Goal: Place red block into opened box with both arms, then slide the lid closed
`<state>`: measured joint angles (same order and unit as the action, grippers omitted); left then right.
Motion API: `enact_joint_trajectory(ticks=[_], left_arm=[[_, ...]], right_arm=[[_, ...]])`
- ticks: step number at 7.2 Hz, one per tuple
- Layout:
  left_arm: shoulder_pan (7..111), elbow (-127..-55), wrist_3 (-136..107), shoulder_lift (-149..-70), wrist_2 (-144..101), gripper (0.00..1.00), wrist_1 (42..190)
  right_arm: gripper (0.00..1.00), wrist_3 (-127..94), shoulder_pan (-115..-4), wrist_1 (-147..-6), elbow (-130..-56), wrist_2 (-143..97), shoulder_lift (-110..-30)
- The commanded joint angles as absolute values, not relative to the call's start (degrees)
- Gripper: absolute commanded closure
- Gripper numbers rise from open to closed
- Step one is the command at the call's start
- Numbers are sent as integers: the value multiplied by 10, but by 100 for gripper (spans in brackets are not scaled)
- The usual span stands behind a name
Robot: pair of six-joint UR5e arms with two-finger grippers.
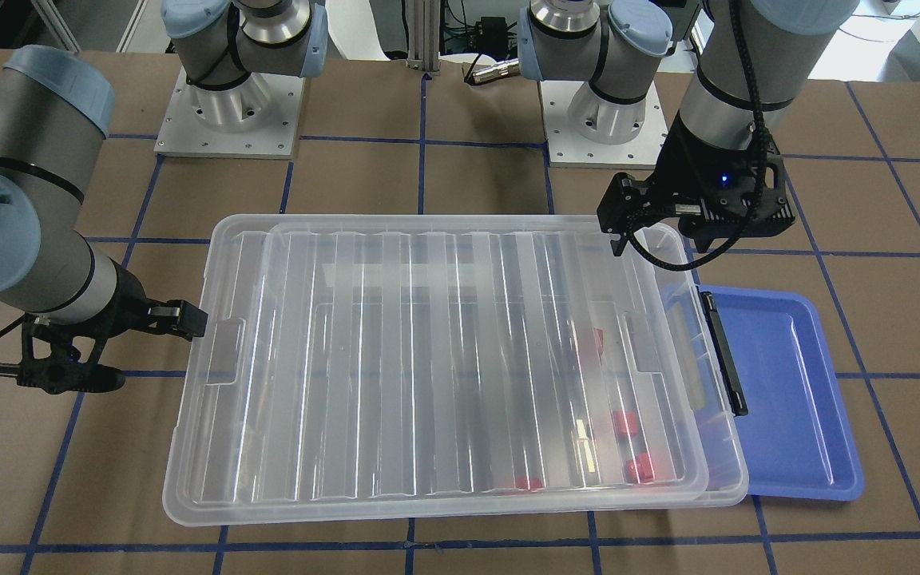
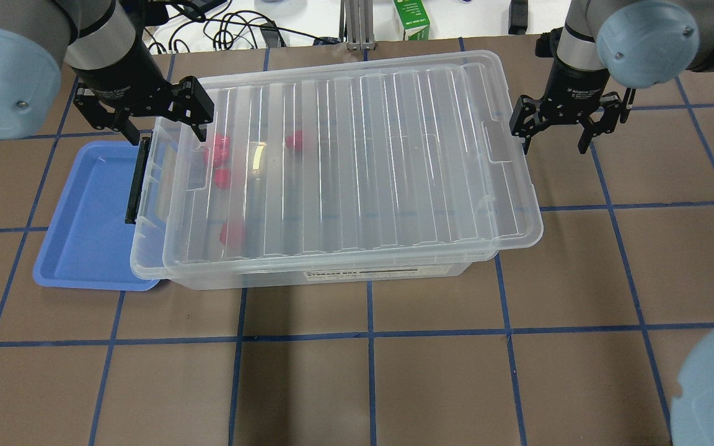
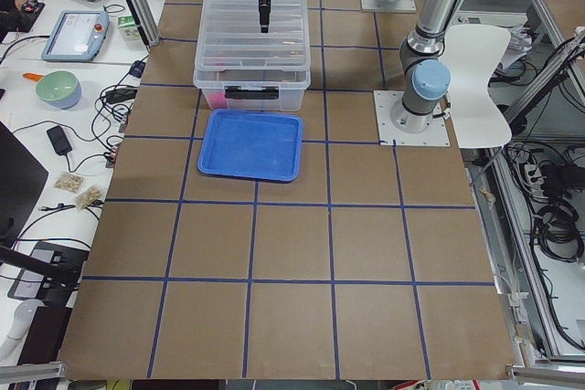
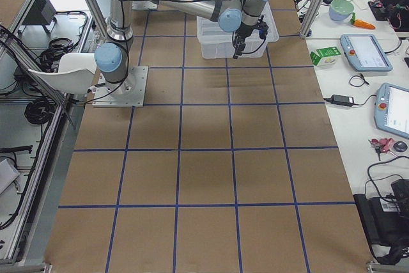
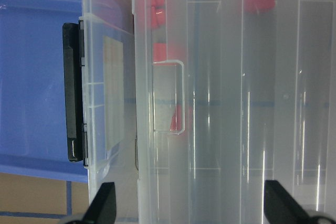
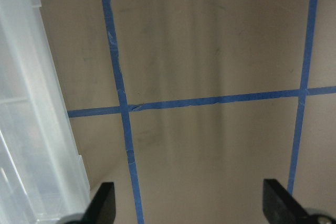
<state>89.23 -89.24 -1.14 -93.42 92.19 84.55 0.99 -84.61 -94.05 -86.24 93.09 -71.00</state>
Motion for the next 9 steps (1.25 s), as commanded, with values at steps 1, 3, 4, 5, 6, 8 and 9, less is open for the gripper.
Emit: enact_joint_trajectory(ticks=[1,3,4,5,6,8,9], left_arm=[[892,-892,-11,-933,922,0,845],[893,-891,-11,-933,922,0,845],[893,-892,-11,-933,922,0,845],[893,-892,-11,-933,922,0,845],[893,-892,-11,-933,922,0,845],[893,-892,-11,-933,922,0,845],[892,-892,-11,-933,922,0,845]], right_arm=[[0,10,-848,-940,-863,927,-709],[0,10,-856,-941,-862,928,-708],[0,10,-858,-941,-862,927,-708],[0,10,-858,-940,-862,927,-708],[0,10,-858,-940,-862,918,-708],[0,11,-858,-939,-853,918,-714],[0,11,-857,-936,-852,918,-728]])
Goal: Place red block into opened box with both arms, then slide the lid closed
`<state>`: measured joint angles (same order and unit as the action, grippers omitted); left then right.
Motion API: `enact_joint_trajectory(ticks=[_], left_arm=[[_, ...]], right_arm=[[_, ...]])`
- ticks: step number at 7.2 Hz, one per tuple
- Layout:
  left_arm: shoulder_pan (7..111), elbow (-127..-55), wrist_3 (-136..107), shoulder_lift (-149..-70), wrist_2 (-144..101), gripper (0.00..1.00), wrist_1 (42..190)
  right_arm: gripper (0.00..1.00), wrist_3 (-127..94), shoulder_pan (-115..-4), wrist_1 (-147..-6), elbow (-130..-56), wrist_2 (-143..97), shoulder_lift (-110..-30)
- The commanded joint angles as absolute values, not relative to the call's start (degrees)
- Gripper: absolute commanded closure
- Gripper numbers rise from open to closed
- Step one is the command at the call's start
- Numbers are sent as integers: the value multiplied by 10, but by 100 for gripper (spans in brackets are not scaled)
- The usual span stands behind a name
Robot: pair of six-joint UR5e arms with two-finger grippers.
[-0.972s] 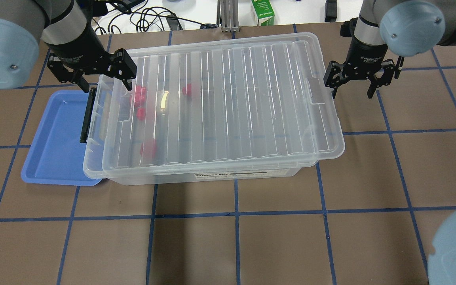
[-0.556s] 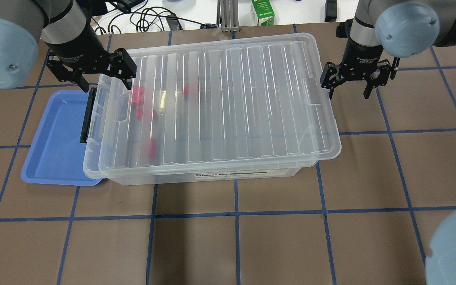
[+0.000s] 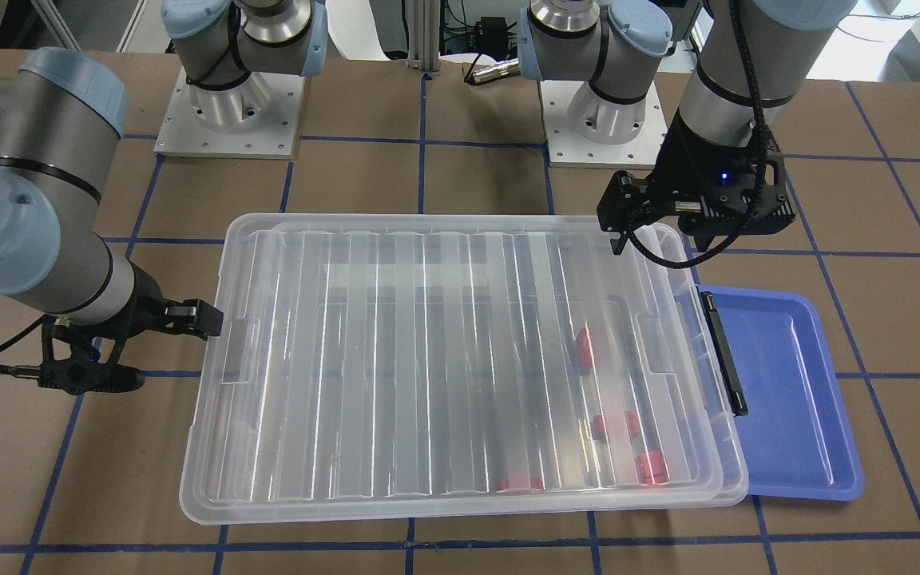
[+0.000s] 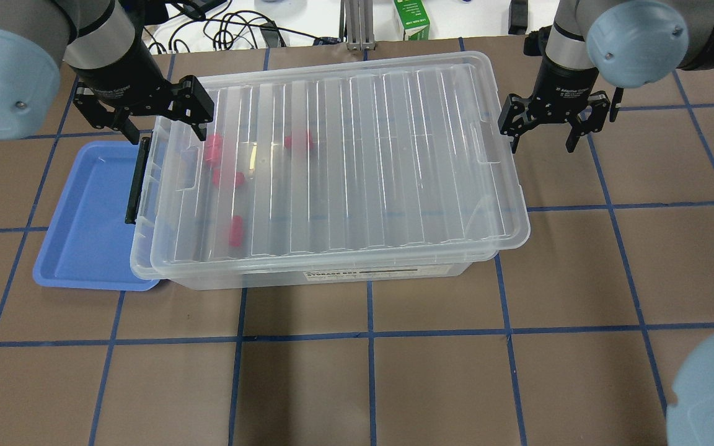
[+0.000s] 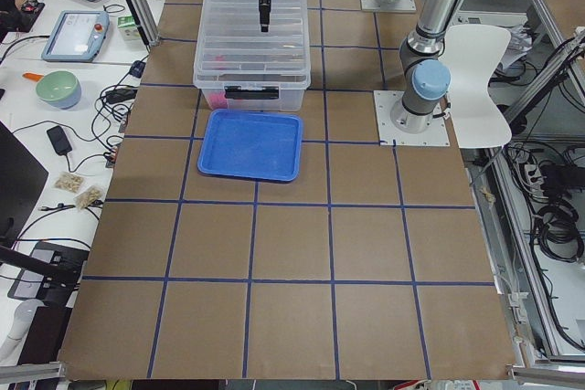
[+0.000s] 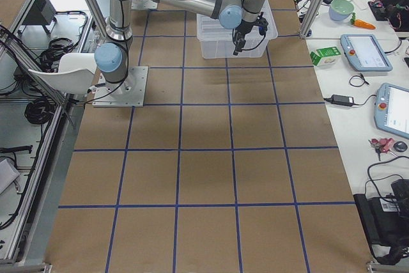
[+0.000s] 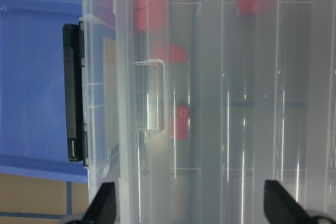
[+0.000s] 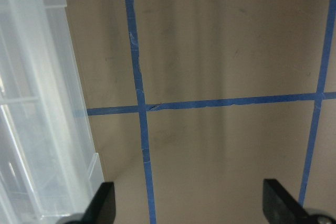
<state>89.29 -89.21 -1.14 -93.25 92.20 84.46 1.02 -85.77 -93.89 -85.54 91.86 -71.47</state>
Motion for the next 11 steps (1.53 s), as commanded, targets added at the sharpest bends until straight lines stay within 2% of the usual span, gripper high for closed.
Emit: enact_joint_trajectory(ticks=[1,3,6,11], left_arm=[[893,-892,-11,-933,922,0,845],[893,-892,-11,-933,922,0,845],[894,-891,-11,-932,925,0,849],[897,-887,-13,-932,919,0,851]], right_arm=[[0,11,-857,-933,-853,918,-761],[0,11,-857,-858,-855,915,-846],[0,10,-870,-836,-860,897,-933],[0,-34,-889,-835,-877,905,-921]])
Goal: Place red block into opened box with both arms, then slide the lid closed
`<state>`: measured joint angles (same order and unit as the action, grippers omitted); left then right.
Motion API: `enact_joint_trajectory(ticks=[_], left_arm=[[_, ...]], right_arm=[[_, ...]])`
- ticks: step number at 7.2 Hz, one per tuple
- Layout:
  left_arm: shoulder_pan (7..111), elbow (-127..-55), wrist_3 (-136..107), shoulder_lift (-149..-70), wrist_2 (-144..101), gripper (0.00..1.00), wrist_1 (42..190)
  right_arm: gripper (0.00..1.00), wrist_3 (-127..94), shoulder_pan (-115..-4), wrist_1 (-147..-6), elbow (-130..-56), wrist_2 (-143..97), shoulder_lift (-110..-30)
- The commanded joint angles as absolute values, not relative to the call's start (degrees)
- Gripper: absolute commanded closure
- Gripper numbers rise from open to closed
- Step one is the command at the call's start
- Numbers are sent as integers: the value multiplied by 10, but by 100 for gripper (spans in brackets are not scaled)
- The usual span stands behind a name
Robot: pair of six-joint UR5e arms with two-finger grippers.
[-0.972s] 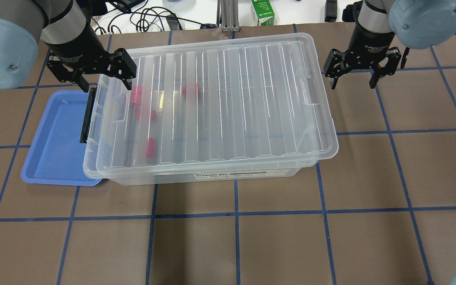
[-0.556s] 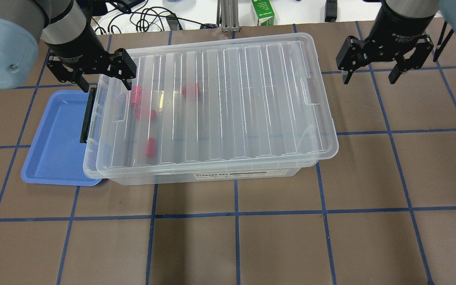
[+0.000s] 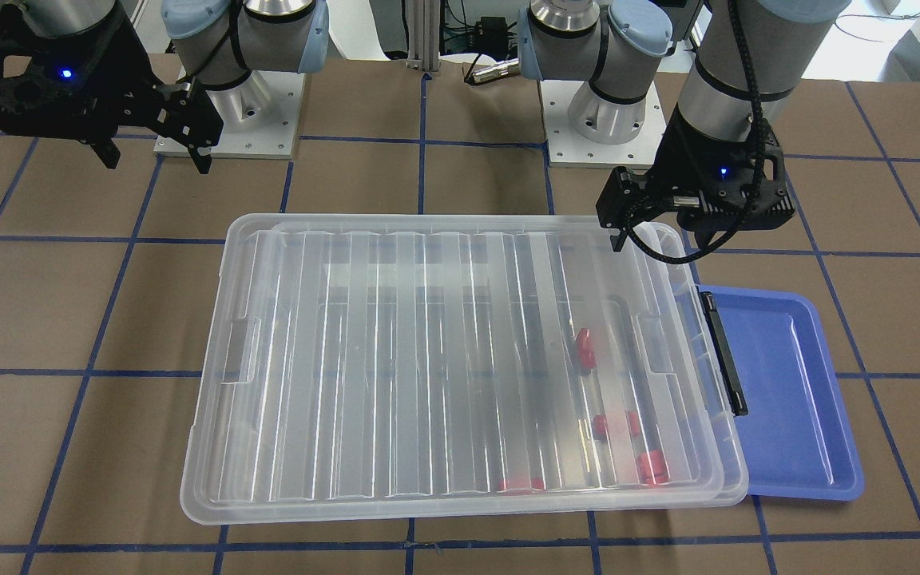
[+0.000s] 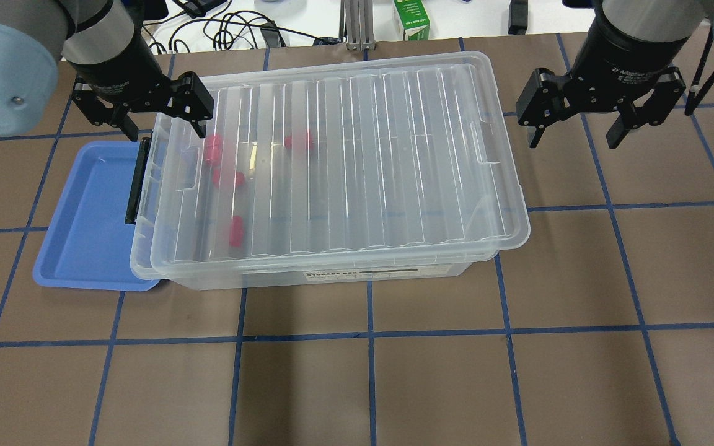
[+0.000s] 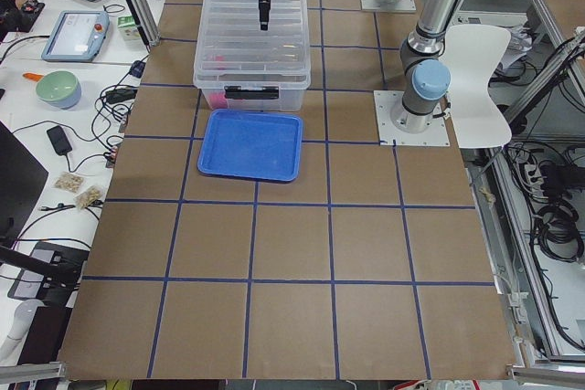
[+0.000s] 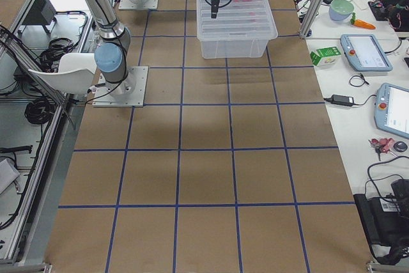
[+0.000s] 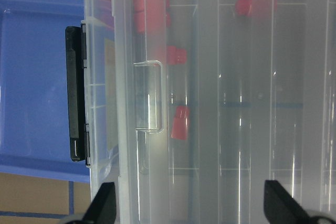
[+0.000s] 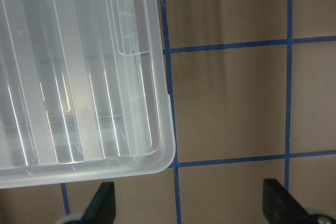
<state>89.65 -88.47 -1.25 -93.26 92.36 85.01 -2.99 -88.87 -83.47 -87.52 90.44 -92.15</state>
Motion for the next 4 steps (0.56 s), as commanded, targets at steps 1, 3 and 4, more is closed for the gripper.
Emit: enact_joint_trajectory(ticks=[1,3,4], left_arm=[[894,-882,-14,-928,918,0,866],[893,-876,-14,-925,918,0,872],[893,-875,-14,-927,918,0,871]], right_arm=[[0,-36,-889,-832,-877,905,-924],[0,-36,-890,-828,-877,904,-925],[0,-34,-890,-828,-877,904,-925]])
